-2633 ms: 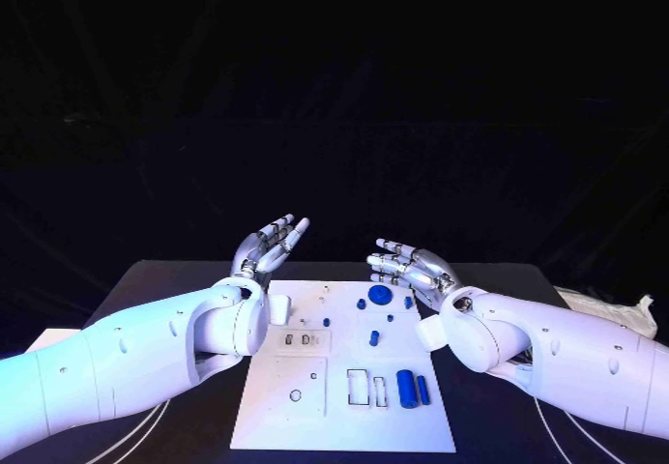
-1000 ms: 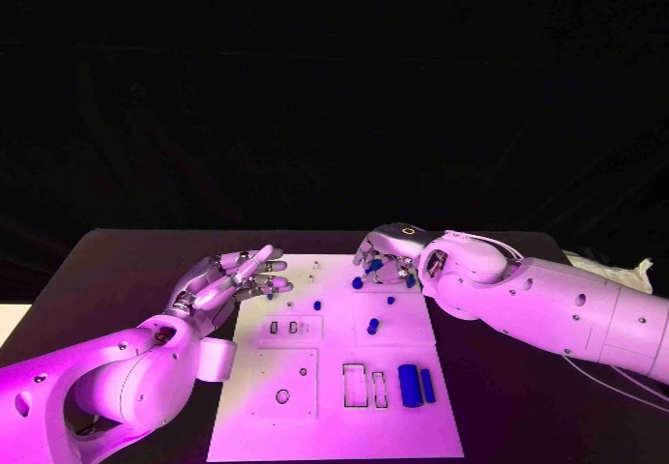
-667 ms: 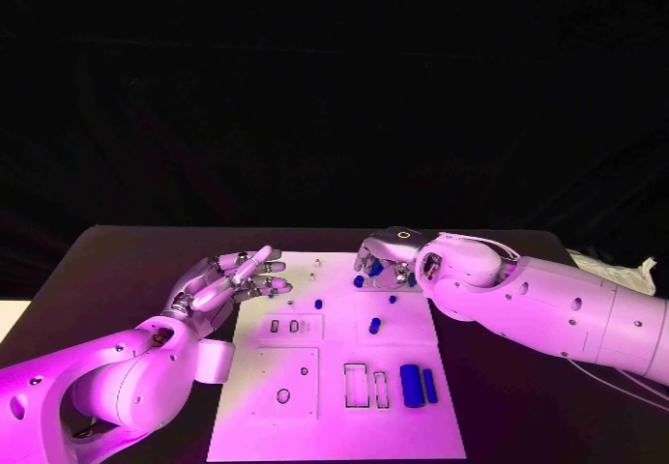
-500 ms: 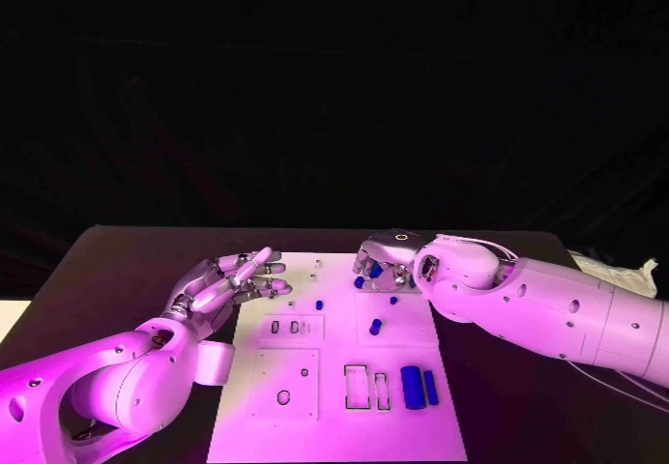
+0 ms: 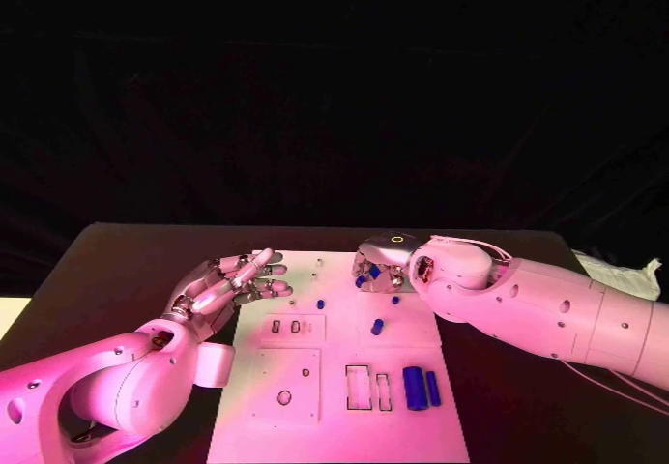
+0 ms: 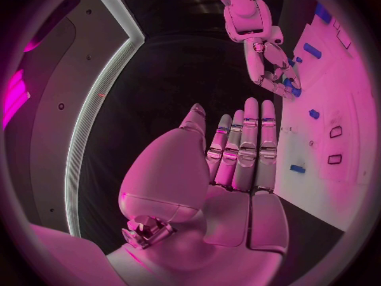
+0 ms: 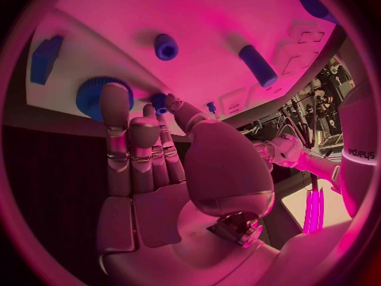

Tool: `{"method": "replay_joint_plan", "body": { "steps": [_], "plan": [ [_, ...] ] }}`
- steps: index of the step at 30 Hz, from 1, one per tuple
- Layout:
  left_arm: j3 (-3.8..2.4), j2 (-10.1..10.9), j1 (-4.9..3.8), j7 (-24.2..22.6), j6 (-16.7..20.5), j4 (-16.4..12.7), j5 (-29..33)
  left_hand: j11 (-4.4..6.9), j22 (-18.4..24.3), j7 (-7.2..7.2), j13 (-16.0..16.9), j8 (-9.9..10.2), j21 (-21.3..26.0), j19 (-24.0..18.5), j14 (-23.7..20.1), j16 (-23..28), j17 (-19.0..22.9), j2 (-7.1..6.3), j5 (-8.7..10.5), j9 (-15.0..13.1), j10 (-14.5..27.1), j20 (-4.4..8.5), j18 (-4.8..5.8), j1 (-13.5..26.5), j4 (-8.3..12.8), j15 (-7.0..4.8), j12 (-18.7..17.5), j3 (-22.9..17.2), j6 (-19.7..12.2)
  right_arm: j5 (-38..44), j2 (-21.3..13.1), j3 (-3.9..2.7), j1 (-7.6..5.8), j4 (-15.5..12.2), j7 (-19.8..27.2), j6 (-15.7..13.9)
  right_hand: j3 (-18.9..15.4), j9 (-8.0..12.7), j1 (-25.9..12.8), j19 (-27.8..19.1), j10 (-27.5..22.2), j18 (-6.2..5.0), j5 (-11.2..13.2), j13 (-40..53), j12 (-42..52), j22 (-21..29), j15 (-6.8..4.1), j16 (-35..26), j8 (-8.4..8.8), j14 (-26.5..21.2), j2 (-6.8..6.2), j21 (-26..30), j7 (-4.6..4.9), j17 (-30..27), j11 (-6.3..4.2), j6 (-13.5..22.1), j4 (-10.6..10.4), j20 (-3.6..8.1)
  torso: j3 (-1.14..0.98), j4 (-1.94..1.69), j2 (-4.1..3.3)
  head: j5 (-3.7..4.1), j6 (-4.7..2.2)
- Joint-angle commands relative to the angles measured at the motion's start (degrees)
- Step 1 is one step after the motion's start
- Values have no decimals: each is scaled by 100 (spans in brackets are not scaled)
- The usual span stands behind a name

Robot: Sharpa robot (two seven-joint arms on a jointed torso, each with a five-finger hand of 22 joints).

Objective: Assemble the parts on the task board

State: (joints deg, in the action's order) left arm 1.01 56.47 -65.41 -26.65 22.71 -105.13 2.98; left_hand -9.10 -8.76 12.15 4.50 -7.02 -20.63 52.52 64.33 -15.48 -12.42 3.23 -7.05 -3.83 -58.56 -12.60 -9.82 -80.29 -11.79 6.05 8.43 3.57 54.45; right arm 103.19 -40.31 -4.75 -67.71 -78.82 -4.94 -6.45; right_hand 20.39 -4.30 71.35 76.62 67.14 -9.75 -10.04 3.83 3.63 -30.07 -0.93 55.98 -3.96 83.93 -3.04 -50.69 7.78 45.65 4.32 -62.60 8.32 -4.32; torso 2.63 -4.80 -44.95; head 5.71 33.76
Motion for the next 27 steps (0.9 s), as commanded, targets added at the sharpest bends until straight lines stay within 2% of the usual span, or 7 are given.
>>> {"method": "replay_joint_plan", "body": {
  "steps": [1,6,8,13,14,19,27],
  "plan": [
    [-5,1,-9,-9,-123,-25,8,-15,7,15,-6,24,19,51,16,33,-8,3,-23,7,9,2,-68,-54,41,12,-29,0,18,94,18,-2,-2,28,-32,183,63,-14,57,-14,67,56,35,9,6,-81,-11,64,-9,123,2,-77,2,63,-6,-66,-21,0,-3,-4,-24,-3,6],
    [-5,-4,-9,-1,-130,-23,8,-15,7,15,-6,24,19,51,16,33,-8,3,-23,7,9,2,-68,-54,41,12,-29,0,18,94,32,-2,-2,40,-24,175,179,-49,85,37,195,100,123,19,19,-460,-43,305,-49,151,55,-385,-49,316,-49,-201,-110,16,0,-5,-31,-4,17],
    [-5,-7,-9,2,-131,-21,8,-17,10,17,-8,32,23,53,16,39,-15,5,-23,8,11,1,-68,-61,49,13,-38,-1,17,95,33,-2,-2,40,-10,97,261,-77,137,94,288,136,231,28,31,-736,-68,431,-82,168,103,-596,-82,448,-79,-294,-136,32,0,-9,-33,4,28],
    [-5,-9,-9,10,-137,-17,8,-17,10,17,-8,32,23,53,16,39,-15,5,-23,8,11,1,-68,-61,49,13,-38,-1,17,126,20,-3,-1,2,37,-530,540,-160,378,179,544,202,420,59,57,-1242,-121,648,-160,181,245,-992,-116,666,-145,-483,-102,83,3,-18,-48,7,19],
    [-5,-11,-9,13,-139,-16,8,-17,10,17,-8,32,23,53,16,39,-15,5,-23,8,11,1,-68,-61,49,13,-38,-1,17,129,13,-4,-1,-20,56,-712,594,-176,417,196,580,216,433,63,53,-1342,-123,684,-168,182,246,-1071,-111,699,-150,-500,-85,89,2,-22,-51,7,13],
    [-5,-14,-9,19,-144,-13,8,-19,13,20,-11,40,26,55,17,44,-22,5,-23,9,14,1,-68,-67,56,14,-46,-1,15,103,12,-23,0,-90,79,-1169,695,-205,457,188,614,227,430,64,22,-1435,-118,731,-167,171,213,-1162,-97,733,-148,-508,-63,94,8,-27,-56,-6,-7],
    [-5,-18,-9,30,-158,-21,8,-20,16,22,-12,45,29,57,17,49,-28,6,-24,9,15,1,-68,-73,64,15,-53,-3,14,89,197,-40,-10,24,-22,-1497,775,-235,417,150,575,234,417,48,-10,-1513,-100,778,-137,151,139,-1246,-80,763,-127,-476,-99,78,18,-34,-71,-10,-42]
  ]
}}
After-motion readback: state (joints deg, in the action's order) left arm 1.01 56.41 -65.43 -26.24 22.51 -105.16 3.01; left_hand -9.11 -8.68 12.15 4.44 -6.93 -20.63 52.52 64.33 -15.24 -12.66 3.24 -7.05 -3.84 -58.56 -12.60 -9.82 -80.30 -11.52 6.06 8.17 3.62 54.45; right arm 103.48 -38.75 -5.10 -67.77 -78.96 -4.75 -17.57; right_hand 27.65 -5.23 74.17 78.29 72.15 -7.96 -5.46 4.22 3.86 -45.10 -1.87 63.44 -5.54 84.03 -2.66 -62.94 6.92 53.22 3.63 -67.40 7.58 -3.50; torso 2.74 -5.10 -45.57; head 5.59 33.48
